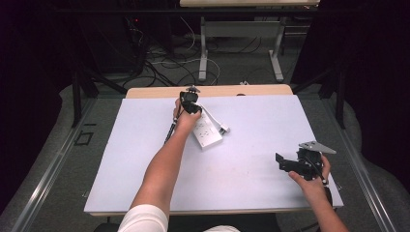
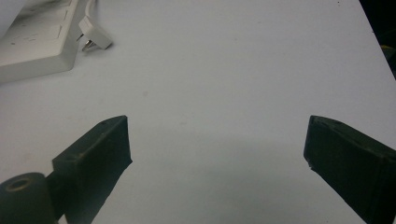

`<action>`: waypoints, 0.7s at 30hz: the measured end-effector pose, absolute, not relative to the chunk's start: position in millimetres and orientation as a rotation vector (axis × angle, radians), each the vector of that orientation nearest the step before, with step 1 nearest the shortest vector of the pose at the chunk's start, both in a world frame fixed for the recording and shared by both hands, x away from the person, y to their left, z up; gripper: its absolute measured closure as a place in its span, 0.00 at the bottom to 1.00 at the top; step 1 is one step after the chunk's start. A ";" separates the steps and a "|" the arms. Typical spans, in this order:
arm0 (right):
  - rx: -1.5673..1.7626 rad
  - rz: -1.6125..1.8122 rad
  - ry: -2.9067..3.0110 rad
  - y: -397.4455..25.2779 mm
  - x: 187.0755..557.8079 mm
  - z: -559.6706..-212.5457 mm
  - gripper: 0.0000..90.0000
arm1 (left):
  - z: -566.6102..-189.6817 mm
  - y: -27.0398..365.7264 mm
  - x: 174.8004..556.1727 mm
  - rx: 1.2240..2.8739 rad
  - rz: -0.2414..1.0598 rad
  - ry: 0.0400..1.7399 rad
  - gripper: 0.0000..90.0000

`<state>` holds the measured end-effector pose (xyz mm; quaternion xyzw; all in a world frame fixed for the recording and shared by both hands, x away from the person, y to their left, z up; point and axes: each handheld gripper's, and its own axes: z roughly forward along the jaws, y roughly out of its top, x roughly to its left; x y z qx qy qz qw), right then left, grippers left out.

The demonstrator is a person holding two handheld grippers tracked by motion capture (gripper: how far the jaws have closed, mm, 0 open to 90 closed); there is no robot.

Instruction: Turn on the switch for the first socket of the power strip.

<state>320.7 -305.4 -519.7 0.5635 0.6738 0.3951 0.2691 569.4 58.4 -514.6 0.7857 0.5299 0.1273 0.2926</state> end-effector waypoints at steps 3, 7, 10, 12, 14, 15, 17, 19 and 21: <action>1.525 1.061 1.824 -305.4 320.6 -519.4 0.07 | -511.5 60.3 568.6 2.100 0.344 1.414 0.85; 1.514 1.063 1.828 -306.1 321.2 -519.7 0.07 | -508.1 61.2 567.4 2.100 0.336 1.422 0.81; 1.523 1.064 1.828 -305.8 321.2 -519.8 0.07 | -506.3 61.1 565.9 2.110 0.352 1.422 0.78; 1.521 1.066 1.827 -305.8 321.1 -519.7 0.07 | -505.3 61.4 565.1 2.112 0.343 1.415 0.76; 1.522 1.065 1.825 -305.9 321.3 -519.7 0.07 | -503.4 60.8 563.9 2.117 0.351 1.415 0.75; 1.520 1.066 1.827 -306.1 321.2 -519.7 0.07 | -502.4 60.7 563.4 2.116 0.351 1.413 0.75; 1.521 1.066 1.828 -305.8 321.2 -519.8 0.07 | -500.9 60.4 562.4 2.113 0.347 1.416 0.74; 1.521 1.066 1.829 -305.4 321.2 -519.8 0.07 | -499.8 59.7 561.5 2.106 0.344 1.423 0.72; 1.521 1.067 1.829 -305.5 321.2 -519.8 0.07 | -498.6 59.6 560.3 2.118 0.344 1.422 0.71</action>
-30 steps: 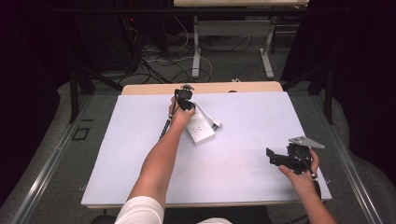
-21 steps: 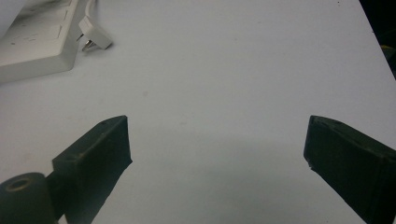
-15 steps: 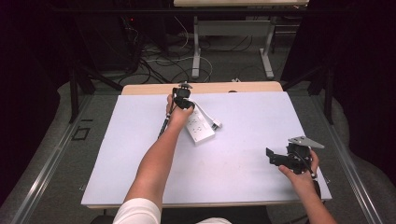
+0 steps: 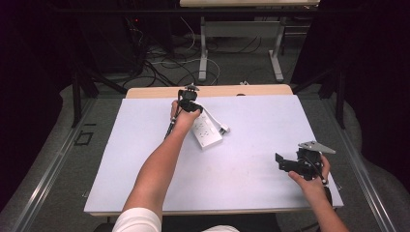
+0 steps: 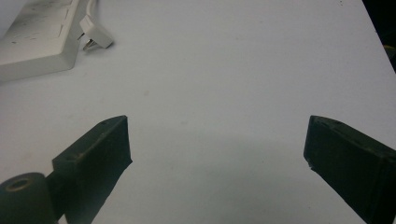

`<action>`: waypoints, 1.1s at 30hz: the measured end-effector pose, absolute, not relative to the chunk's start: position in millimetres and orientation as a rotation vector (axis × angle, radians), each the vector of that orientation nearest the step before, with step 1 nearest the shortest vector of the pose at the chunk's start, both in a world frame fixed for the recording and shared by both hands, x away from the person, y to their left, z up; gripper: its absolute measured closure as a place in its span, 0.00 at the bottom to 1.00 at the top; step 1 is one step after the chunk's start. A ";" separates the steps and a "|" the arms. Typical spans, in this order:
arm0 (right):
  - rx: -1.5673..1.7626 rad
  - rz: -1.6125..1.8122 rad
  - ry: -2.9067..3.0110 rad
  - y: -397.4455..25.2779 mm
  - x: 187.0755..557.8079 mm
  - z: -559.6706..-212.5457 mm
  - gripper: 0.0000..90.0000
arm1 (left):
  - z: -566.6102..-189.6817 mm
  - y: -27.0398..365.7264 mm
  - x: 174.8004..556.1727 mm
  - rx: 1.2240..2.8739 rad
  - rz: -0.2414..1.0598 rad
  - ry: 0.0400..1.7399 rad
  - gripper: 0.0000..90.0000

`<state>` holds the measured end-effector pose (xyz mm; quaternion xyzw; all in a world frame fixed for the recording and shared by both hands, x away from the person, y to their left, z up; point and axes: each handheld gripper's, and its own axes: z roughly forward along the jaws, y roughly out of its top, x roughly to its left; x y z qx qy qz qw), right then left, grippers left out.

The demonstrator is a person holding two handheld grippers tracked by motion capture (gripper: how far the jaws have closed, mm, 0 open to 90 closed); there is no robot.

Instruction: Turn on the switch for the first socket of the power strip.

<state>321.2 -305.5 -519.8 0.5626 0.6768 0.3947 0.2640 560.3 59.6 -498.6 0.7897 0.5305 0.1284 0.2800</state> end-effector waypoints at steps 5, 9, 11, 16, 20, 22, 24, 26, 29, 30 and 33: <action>1.517 1.067 1.828 -306.4 321.4 -519.7 0.07 | -494.5 60.1 557.5 2.119 0.359 1.394 0.68; 1.514 1.068 1.827 -305.9 320.9 -519.1 0.07 | -489.8 61.5 555.1 2.121 0.373 1.386 0.61; 1.508 1.067 1.829 -306.0 321.1 -519.2 0.07 | -487.4 62.1 553.7 2.113 0.369 1.378 0.59; 1.502 1.066 1.833 -306.6 320.7 -518.6 0.07 | -480.6 63.7 549.3 2.113 0.370 1.359 0.54; 1.501 1.068 1.830 -306.0 320.6 -518.5 0.07 | -475.3 65.1 545.6 2.102 0.377 1.342 0.52; 1.499 1.064 1.823 -305.8 320.6 -518.6 0.07 | -472.4 65.7 543.5 2.103 0.381 1.334 0.51; 1.501 1.066 1.821 -305.6 320.5 -518.6 0.07 | -469.2 66.6 541.6 2.103 0.380 1.323 0.50; 1.502 1.063 1.825 -305.8 320.2 -518.3 0.07 | -466.3 67.9 539.3 2.099 0.388 1.312 0.50; 1.502 1.067 1.830 -306.0 320.2 -518.2 0.07 | -462.5 70.0 536.8 2.109 0.411 1.255 0.49; 1.502 1.065 1.829 -305.8 320.1 -518.1 0.07 | -461.0 71.0 535.9 2.114 0.414 1.244 0.49; 1.502 1.065 1.828 -305.8 320.0 -518.0 0.07 | -456.4 75.1 532.2 2.107 0.397 1.243 0.48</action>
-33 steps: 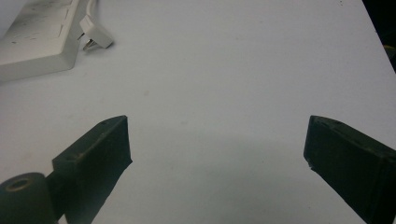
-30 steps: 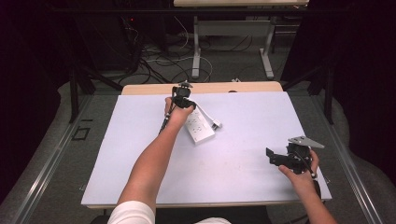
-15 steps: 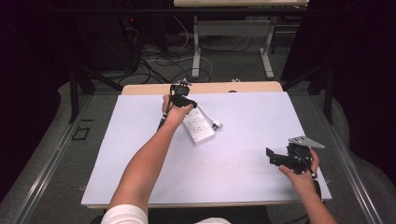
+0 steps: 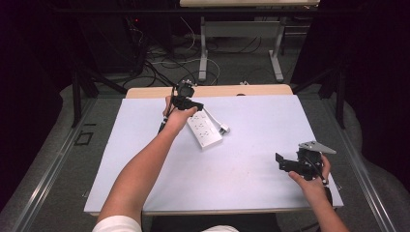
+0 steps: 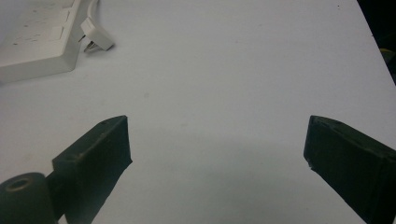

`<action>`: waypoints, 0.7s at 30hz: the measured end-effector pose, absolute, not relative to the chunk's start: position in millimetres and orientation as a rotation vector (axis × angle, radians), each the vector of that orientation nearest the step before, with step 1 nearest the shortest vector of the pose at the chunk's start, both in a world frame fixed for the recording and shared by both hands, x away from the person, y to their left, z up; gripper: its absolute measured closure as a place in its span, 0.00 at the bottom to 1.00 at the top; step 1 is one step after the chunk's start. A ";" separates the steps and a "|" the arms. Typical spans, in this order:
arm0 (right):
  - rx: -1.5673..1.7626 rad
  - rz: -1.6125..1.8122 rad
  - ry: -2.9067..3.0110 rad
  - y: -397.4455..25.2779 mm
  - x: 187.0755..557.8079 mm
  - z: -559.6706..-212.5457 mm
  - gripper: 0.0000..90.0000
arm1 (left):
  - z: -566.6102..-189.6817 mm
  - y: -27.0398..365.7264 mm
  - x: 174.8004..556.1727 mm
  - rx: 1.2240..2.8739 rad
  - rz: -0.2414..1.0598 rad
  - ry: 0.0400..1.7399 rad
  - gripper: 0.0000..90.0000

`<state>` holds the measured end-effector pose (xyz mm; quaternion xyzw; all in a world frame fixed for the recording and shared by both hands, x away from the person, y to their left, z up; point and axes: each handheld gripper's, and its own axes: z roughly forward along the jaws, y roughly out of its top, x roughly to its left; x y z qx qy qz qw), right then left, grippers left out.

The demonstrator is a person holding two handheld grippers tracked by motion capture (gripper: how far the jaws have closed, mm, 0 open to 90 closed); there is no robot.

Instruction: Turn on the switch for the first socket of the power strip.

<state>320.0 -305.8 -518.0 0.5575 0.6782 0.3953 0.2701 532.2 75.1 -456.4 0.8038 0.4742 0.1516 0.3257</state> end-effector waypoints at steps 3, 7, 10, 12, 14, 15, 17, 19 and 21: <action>1.498 1.062 1.821 -305.2 320.2 -518.4 0.07 | -452.9 78.7 527.5 2.089 0.379 1.268 0.47; 1.496 1.065 1.821 -304.2 320.4 -518.6 0.07 | -447.4 83.6 520.4 2.074 0.374 1.273 0.42; 1.492 1.065 1.831 -304.6 320.4 -518.6 0.07 | -442.0 87.9 514.5 2.051 0.365 1.269 0.37; 1.495 1.065 1.830 -304.3 320.5 -518.7 0.07 | -438.5 91.0 510.8 2.051 0.366 1.260 0.33; 1.495 1.065 1.831 -304.1 320.5 -518.8 0.07 | -435.7 93.3 507.1 2.043 0.368 1.251 0.27; 1.495 1.065 1.831 -304.1 320.5 -518.8 0.07 | -434.2 94.7 505.3 2.040 0.369 1.250 0.25; 1.494 1.065 1.831 -303.7 320.4 -518.7 0.07 | -431.4 97.3 501.5 2.037 0.371 1.236 0.20; 1.500 1.065 1.831 -303.3 320.1 -518.7 0.07 | -429.0 100.0 497.3 2.033 0.371 1.222 0.18; 1.500 1.065 1.831 -303.2 320.0 -518.6 0.07 | -427.3 102.9 492.7 2.027 0.362 1.211 0.17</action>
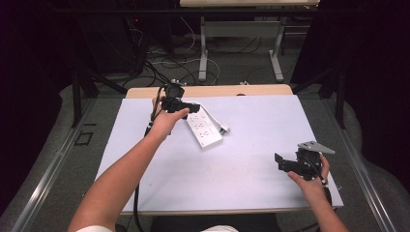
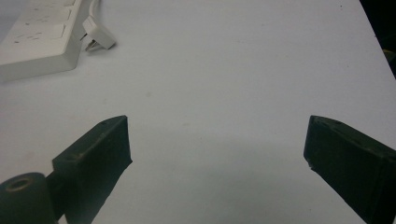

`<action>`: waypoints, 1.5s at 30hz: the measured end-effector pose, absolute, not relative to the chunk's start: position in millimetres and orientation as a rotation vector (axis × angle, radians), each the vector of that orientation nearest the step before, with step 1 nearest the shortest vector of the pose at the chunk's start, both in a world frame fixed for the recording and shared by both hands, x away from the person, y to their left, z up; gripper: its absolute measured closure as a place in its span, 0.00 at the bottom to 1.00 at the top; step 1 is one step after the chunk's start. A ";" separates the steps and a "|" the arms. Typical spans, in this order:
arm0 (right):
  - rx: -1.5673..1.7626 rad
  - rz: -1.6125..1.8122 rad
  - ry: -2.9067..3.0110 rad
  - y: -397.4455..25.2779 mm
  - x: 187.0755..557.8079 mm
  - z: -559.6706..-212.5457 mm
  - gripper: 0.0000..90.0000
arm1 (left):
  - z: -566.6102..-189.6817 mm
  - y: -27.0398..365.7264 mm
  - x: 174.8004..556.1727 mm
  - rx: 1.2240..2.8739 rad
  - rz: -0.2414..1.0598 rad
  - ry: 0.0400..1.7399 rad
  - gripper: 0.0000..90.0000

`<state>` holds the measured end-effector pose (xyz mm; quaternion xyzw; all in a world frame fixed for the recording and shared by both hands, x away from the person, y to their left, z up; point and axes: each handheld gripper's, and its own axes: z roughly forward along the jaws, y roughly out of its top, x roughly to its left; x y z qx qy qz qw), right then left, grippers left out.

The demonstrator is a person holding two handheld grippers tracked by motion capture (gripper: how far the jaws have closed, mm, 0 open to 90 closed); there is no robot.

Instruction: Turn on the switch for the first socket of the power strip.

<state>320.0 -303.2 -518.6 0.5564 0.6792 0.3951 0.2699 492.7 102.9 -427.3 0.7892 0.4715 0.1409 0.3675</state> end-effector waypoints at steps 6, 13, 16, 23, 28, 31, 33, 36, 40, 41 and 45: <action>1.495 1.064 1.831 -303.0 319.9 -518.7 0.07 | -426.5 108.2 478.5 2.025 0.337 1.170 0.01; 1.498 1.065 1.831 -302.2 319.5 -518.5 0.07 | -428.2 115.6 462.7 1.993 0.311 1.154 0.00; 1.498 1.064 1.831 -302.1 319.3 -518.4 0.07 | -428.6 119.5 456.7 1.978 0.307 1.156 0.00; 1.507 1.067 1.829 -301.5 318.8 -518.4 0.07 | -432.4 129.3 440.1 1.949 0.298 1.155 0.00; 1.505 1.067 1.828 -301.2 318.6 -518.2 0.07 | -432.9 139.8 429.2 1.925 0.318 1.169 0.00; 1.512 1.068 1.827 -300.7 318.7 -518.4 0.07 | -432.8 147.0 422.9 1.913 0.334 1.169 0.00; 1.509 1.068 1.830 -300.8 318.7 -518.6 0.07 | -432.5 151.4 417.7 1.905 0.342 1.175 0.00; 1.509 1.067 1.830 -300.9 318.8 -518.8 0.07 | -431.9 157.6 409.6 1.888 0.362 1.183 0.00; 1.508 1.066 1.830 -300.7 318.7 -518.8 0.07 | -432.1 165.0 399.8 1.876 0.372 1.188 0.01; 1.507 1.066 1.830 -300.7 318.7 -518.8 0.07 | -432.2 167.3 397.8 1.878 0.371 1.186 0.01; 1.500 1.066 1.831 -301.0 318.7 -518.7 0.07 | -433.5 176.0 390.5 1.862 0.375 1.193 0.01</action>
